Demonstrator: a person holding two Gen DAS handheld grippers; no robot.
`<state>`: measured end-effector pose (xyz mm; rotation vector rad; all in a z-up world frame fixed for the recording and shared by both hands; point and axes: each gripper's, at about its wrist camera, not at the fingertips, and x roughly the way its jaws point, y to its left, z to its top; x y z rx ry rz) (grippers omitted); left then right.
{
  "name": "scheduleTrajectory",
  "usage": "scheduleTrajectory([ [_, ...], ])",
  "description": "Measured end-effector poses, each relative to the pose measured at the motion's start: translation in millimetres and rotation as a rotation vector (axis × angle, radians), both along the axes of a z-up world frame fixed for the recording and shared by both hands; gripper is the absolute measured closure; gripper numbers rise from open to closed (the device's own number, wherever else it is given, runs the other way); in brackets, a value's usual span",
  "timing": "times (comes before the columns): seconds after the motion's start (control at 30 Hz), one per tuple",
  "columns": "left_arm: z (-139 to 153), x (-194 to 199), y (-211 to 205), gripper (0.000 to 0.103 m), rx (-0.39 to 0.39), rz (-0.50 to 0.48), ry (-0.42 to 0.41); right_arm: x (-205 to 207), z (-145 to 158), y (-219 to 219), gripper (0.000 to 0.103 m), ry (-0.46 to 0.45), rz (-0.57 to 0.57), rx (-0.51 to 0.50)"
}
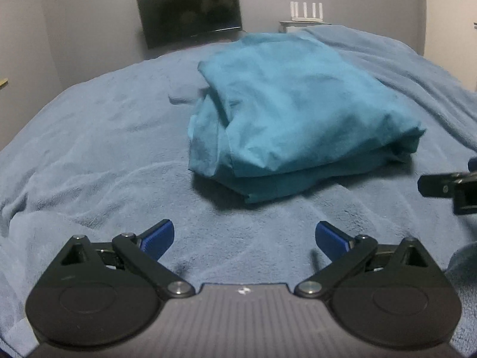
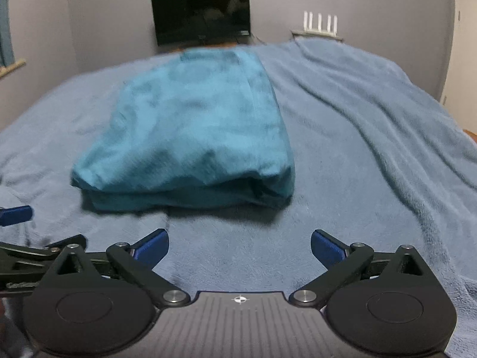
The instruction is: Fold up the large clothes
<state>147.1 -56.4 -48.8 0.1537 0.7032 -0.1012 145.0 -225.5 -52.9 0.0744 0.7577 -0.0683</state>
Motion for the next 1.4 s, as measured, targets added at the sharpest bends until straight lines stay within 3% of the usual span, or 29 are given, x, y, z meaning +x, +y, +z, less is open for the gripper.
scheduleTrajectory([
  [0.23, 3.7, 0.0, 10.1, 0.001, -0.056, 0.043, -0.001, 1.2, -1.8, 4.8, 0.0, -0.042, 0.004, -0.019],
  [1.4, 2.2, -1.7, 11.0, 0.001, -0.056, 0.053, 0.015, -5.5, 3.9, 6.7, 0.0, -0.054, -0.014, -0.048],
])
